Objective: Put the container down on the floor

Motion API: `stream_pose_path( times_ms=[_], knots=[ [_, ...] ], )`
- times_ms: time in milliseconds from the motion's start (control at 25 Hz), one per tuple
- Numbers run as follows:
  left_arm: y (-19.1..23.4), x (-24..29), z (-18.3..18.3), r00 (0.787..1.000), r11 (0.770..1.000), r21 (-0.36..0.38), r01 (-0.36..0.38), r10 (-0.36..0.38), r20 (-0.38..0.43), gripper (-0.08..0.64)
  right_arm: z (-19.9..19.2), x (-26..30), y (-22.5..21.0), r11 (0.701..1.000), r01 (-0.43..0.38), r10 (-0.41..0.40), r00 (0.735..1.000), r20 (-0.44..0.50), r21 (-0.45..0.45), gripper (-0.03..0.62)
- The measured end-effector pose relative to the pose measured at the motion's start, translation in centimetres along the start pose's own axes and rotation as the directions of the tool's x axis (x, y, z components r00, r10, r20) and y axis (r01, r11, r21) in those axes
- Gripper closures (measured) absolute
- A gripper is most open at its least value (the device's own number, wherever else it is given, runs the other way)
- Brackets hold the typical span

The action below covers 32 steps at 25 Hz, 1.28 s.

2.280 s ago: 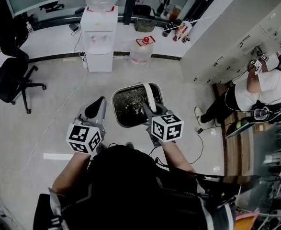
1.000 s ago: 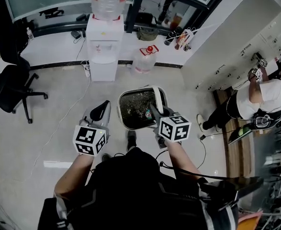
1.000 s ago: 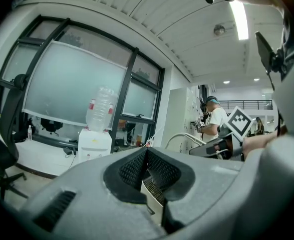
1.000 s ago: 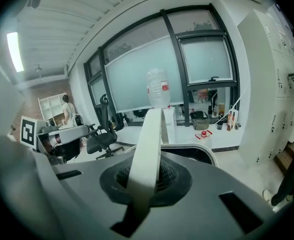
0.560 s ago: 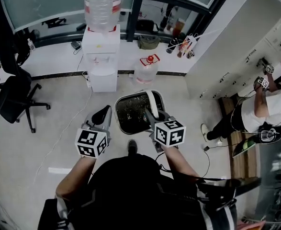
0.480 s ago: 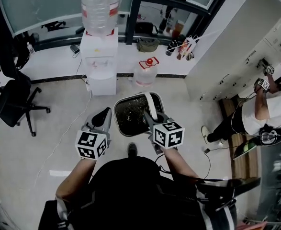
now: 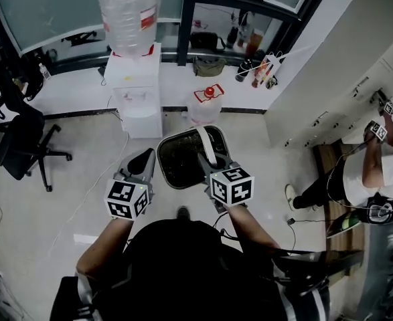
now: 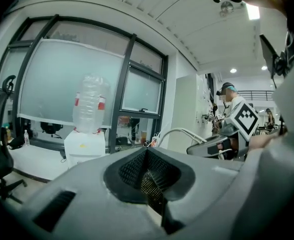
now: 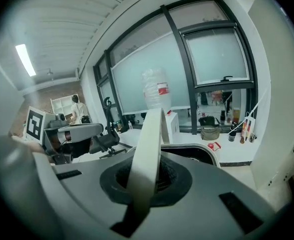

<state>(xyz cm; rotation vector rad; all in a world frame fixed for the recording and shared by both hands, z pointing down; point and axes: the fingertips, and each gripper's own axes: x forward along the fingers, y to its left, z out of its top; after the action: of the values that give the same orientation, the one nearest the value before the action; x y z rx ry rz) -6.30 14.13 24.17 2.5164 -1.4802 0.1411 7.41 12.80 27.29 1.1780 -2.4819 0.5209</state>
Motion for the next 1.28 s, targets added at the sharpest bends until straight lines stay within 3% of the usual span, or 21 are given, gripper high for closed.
stream_pose_path(
  times_ms=[240, 520, 920, 1280],
  knots=[
    [-0.4, 3.5, 0.4, 1.000, 1.000, -0.004, -0.024, 0.024, -0.011, 0.554, 0.6, 1.0, -3.5, 0.999, -0.035, 0.035, 0.999, -0.005, -0.005, 0.584],
    [-0.7, 6.2, 0.9, 0.998, 0.996, 0.065, -0.060, 0.062, -0.030, 0.554, 0.9, 1.7, -6.2, 0.995, -0.089, 0.088, 0.996, -0.026, -0.035, 0.584],
    [0.7, 8.9, -0.4, 0.995, 0.997, 0.019, -0.075, 0.076, -0.069, 0.554, 1.5, 4.0, -8.7, 0.995, -0.094, 0.093, 0.995, -0.049, -0.033, 0.584],
    [4.1, 12.2, -0.1, 0.999, 0.999, -0.033, 0.000, -0.001, -0.046, 0.554, 2.4, 7.9, -9.5, 0.997, -0.068, 0.065, 0.995, -0.072, -0.044, 0.584]
  ],
)
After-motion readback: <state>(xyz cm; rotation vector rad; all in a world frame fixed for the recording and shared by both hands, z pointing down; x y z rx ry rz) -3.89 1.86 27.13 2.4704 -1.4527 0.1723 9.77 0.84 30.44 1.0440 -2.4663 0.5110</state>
